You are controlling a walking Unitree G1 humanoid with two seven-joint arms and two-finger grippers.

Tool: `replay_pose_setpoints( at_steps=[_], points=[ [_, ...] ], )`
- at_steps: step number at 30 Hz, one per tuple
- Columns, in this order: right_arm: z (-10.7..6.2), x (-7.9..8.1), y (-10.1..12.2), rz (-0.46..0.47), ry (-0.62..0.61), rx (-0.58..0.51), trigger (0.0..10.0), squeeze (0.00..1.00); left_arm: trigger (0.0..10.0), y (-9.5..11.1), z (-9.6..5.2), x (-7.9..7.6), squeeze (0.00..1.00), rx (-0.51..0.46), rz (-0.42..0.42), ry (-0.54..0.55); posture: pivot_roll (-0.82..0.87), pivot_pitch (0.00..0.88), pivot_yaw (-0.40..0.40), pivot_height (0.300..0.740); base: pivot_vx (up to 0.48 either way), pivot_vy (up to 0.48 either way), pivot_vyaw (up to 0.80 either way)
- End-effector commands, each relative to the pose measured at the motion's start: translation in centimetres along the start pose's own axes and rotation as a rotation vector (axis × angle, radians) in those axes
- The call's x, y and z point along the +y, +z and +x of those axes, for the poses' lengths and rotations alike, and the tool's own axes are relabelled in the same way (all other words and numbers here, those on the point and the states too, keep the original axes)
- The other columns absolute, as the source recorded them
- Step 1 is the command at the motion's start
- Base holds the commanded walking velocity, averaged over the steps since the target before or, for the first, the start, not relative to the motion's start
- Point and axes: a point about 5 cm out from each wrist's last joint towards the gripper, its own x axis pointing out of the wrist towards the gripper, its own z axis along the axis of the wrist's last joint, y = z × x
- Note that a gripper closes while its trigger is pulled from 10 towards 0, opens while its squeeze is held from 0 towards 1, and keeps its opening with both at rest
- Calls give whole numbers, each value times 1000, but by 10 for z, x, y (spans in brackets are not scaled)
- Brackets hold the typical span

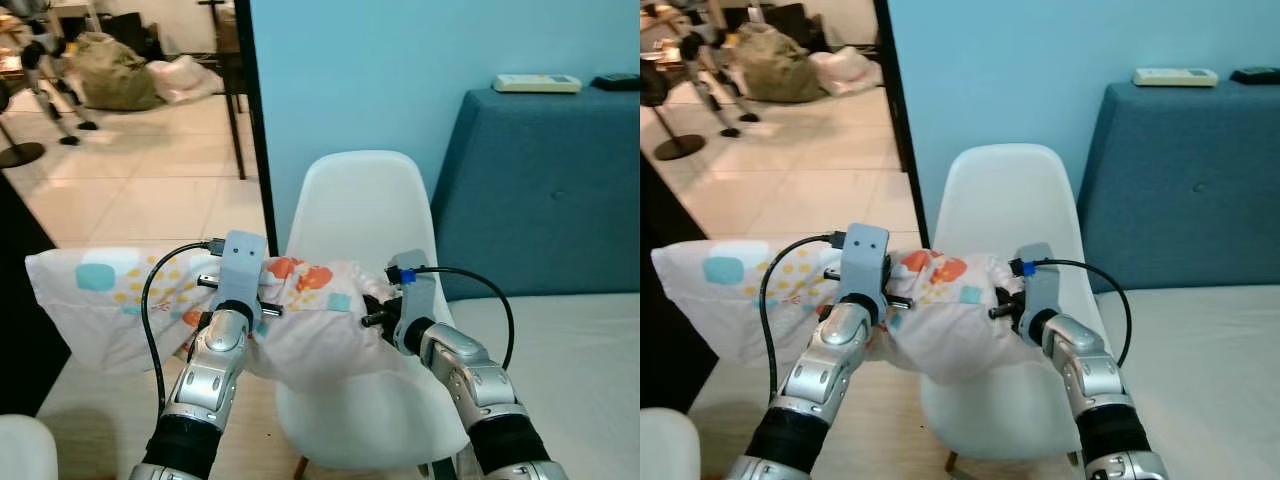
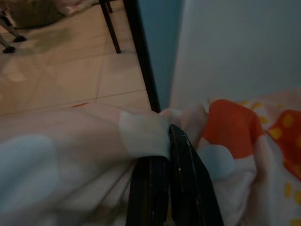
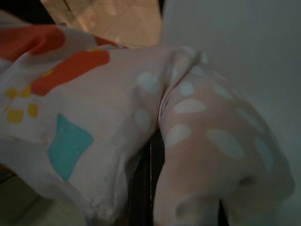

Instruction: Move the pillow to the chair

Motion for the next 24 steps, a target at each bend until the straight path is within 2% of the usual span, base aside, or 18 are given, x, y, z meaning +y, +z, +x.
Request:
replay_pose_setpoints(
  at_steps=[1, 6, 12, 22, 24],
  points=[
    [2, 1, 5, -3, -9, -11, 10000, 0, 10000, 13, 1, -21, 0, -59, -10, -95, -58, 32, 19, 740, 0, 0, 0],
    [2, -6, 7, -9, -57, -12, 10000, 0, 10000, 13, 1, -24, 0, -53, -32, -120, -59, 32, 18, 740, 0, 0, 0],
    [0, -30, 10, -52, -231, 9, 10000, 0, 10000, 12, 0, -31, 0, -50, -101, -169, -57, 33, 17, 740, 0, 0, 0],
    [3, -31, 16, -23, -284, -42, 10000, 0, 10000, 8, -5, -42, 0, -61, -209, -280, -58, 49, 21, 740, 0, 0, 0],
    [3, -33, 17, -19, -310, -51, 10000, 0, 10000, 11, -8, -48, 0, -83, -239, -350, -58, 57, 20, 740, 0, 0, 0]
  ],
)
